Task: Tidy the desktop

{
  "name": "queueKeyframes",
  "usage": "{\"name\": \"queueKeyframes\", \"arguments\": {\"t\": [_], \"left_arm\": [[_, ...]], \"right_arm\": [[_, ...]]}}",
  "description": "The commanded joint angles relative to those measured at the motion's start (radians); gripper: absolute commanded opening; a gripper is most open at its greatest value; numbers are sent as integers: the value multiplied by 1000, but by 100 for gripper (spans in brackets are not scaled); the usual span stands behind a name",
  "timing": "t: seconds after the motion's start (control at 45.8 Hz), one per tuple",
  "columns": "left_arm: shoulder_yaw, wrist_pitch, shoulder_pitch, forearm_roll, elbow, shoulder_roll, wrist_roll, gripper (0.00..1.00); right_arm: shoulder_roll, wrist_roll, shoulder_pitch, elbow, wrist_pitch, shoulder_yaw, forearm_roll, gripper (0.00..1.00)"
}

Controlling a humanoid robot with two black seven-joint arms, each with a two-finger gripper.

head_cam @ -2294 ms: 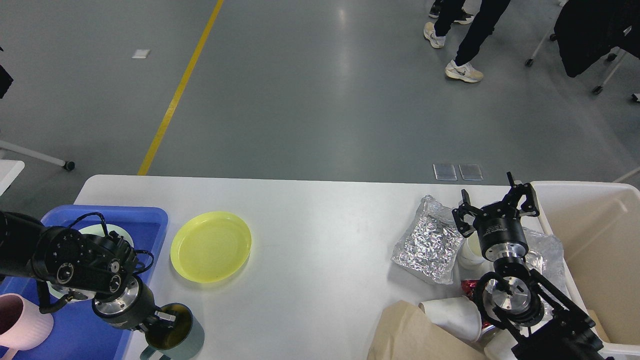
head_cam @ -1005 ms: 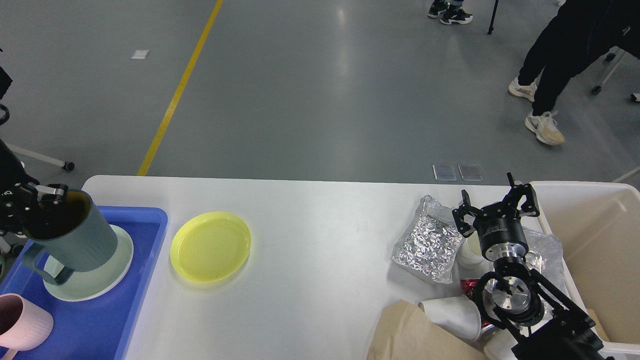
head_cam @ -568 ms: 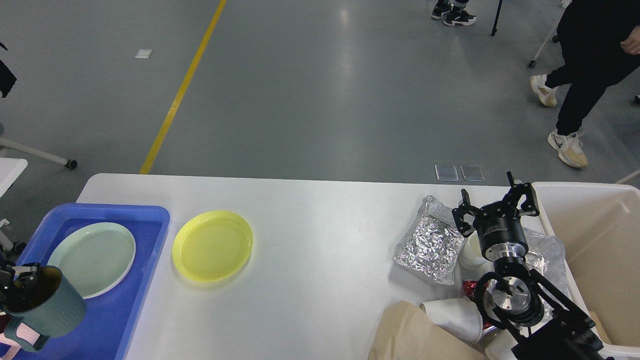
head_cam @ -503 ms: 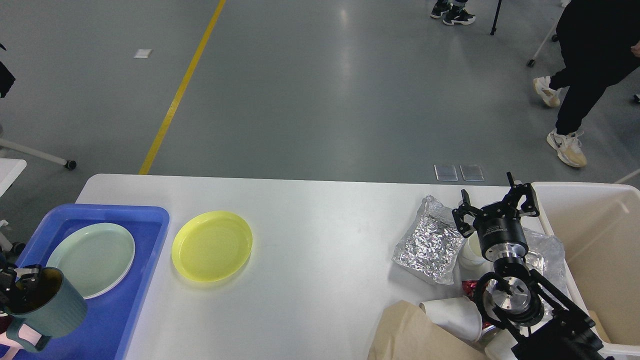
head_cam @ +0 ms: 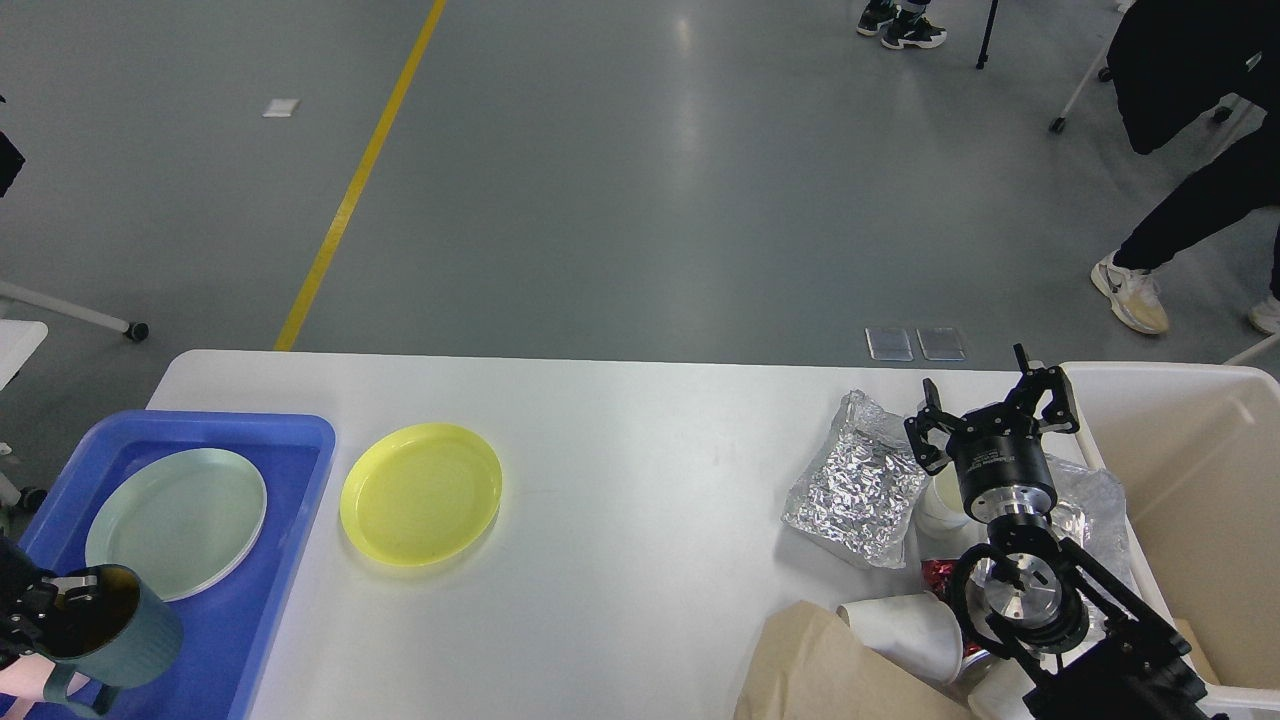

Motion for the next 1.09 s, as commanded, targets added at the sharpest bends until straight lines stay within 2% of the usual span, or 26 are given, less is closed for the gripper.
{"name": "queueKeyframes", "arguments": {"t": [0.0,0.109,0.284,0.328,0.393,0.415,0.437,0.459,0.481,0.612,1.071], "left_arm": [[-26,16,23,0,0,-8,1,0],[-26,16,26,0,0,-12,1,1],[-27,24,26,-2,0,-12,2,8],[-33,34,26,-2,0,-12,2,20],[-41,66,26,-5,0,-12,1,47],[-41,74,28,-11,-1,-10,-2,59],[-42,82,28,-17,-1,-10,-13,77],[-42,83,29,-18,-1,-8,-13,85],[-44,82,29,-20,-1,-8,-14,88],[-49,74,40,-20,-6,-8,-14,92],[-29,65,25,-20,-21,18,-14,95]], "right_arm": [[0,0,0,-1,0,0,0,100],[0,0,0,1,0,0,0,100],[0,0,0,-1,0,0,0,100],[0,0,0,-1,0,0,0,100],[0,0,0,1,0,0,0,100],[0,0,0,1,0,0,0,100],[0,0,0,1,0,0,0,100],[0,0,0,1,0,0,0,100],[0,0,0,1,0,0,0,100],[0,0,0,1,0,0,0,100],[0,0,0,1,0,0,0,100]]}}
